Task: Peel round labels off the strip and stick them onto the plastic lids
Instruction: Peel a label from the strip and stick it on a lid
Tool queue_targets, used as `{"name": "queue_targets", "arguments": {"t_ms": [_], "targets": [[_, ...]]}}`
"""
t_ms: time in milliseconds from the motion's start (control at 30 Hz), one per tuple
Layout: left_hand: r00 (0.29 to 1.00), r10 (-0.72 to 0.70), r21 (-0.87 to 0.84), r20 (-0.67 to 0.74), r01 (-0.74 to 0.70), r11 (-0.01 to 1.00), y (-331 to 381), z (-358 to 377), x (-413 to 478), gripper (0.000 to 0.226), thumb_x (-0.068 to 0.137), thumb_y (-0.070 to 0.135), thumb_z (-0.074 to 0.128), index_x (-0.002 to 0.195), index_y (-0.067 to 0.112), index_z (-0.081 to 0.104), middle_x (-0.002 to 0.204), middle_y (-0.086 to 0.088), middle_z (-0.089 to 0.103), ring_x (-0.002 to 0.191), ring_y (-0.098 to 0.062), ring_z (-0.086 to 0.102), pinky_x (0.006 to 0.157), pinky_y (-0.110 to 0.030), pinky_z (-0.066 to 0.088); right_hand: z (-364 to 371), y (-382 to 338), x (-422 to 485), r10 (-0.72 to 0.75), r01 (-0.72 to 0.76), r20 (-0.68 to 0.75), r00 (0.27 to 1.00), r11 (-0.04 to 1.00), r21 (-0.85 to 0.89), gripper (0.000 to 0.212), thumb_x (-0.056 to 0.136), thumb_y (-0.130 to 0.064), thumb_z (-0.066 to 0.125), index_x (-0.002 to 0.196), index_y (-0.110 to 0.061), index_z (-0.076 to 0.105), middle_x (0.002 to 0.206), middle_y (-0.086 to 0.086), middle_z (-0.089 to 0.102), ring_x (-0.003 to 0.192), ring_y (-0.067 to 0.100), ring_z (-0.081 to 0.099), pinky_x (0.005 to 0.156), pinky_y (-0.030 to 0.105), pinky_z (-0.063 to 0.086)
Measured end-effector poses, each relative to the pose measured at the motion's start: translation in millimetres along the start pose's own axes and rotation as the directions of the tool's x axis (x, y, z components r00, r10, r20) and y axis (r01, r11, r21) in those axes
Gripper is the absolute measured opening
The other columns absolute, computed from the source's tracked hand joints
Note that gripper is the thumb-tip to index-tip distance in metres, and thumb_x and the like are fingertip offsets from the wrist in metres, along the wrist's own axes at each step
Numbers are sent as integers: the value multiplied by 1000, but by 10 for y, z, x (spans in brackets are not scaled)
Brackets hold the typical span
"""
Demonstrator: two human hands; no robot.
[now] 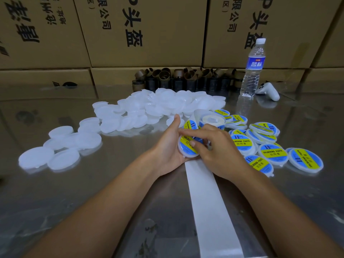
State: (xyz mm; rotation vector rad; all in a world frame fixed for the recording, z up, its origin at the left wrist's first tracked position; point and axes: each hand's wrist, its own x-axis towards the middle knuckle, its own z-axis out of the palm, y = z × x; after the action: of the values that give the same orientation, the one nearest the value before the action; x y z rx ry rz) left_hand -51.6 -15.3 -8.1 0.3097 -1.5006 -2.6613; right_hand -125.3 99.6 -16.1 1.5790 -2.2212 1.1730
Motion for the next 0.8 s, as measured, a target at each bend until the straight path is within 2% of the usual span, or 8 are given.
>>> {"name": "queue_targets", "arguments": {"t_ms": [167, 333, 433, 500, 633, 700, 800], "targets": [[1000, -16, -7, 10, 16, 1000, 10, 7, -13, 74, 96, 63, 14, 123, 9, 57, 135, -16, 55, 130, -27, 49, 98, -36, 47, -4, -4, -4, -5, 5, 2, 1000, 1000, -5, 39, 91, -14, 58, 119, -41, 62, 72, -14, 41, 75, -2, 43, 66, 12, 31], [997, -15, -11, 71, 16, 1000, 5, 20, -24, 69, 97, 60, 16, 127, 11, 55, 135, -13, 56, 121, -24, 57, 96, -35, 48, 2, -11, -1, 31, -31, -14, 999, 998, -48, 34, 92, -22, 55, 120, -41, 62, 71, -14, 37, 72, 2, 39, 66, 24, 31], [995, 4, -37, 95, -1, 999, 15, 13, -30, 54, 101, 42, 23, 133, 8, 50, 135, -17, 54, 114, -25, 57, 95, -37, 49, 2, -15, 5, 61, -63, -20, 998, 995, -75, 33, 94, -26, 53, 122, -42, 60, 71, -11, 36, 76, 6, 36, 68, 28, 33], [994, 19, -28, 111, -16, 999, 20, 5, -34, 44, 95, 23, 28, 127, 3, 52, 130, -21, 54, 112, -28, 54, 96, -37, 46, 6, -13, 3, 73, -74, -16, 997, 994, -85, 33, 94, -27, 52, 123, -41, 59, 72, -10, 35, 78, 8, 36, 67, 28, 31], [994, 40, 71, 106, -48, 996, 2, 7, -30, 45, 78, -8, 22, 110, -1, 53, 108, -21, 54, 95, -27, 60, 78, -32, 57, 21, 0, 2, 104, -103, 6, 995, 991, -89, 41, 94, -26, 50, 132, -41, 50, 72, -13, 34, 78, 6, 35, 66, 25, 29], [996, 63, 121, 63, -71, 990, -13, 5, -14, 47, 73, -17, 18, 98, -4, 56, 95, -20, 60, 86, -26, 63, 72, -30, 58, 15, 8, 6, 151, -151, -10, 988, 988, -6, 52, 91, -24, 55, 140, -37, 41, 69, -14, 40, 70, 5, 38, 65, 23, 32], [996, 86, 145, 20, -88, 986, -24, 9, -11, 47, 72, -23, 17, 89, -2, 56, 79, -15, 67, 75, -21, 68, 75, -29, 58, -10, 10, 20, 239, -228, -65, 969, 964, 140, 68, 83, -20, 68, 143, -30, 37, 65, -9, 53, 59, 2, 47, 62, 21, 37]]}}
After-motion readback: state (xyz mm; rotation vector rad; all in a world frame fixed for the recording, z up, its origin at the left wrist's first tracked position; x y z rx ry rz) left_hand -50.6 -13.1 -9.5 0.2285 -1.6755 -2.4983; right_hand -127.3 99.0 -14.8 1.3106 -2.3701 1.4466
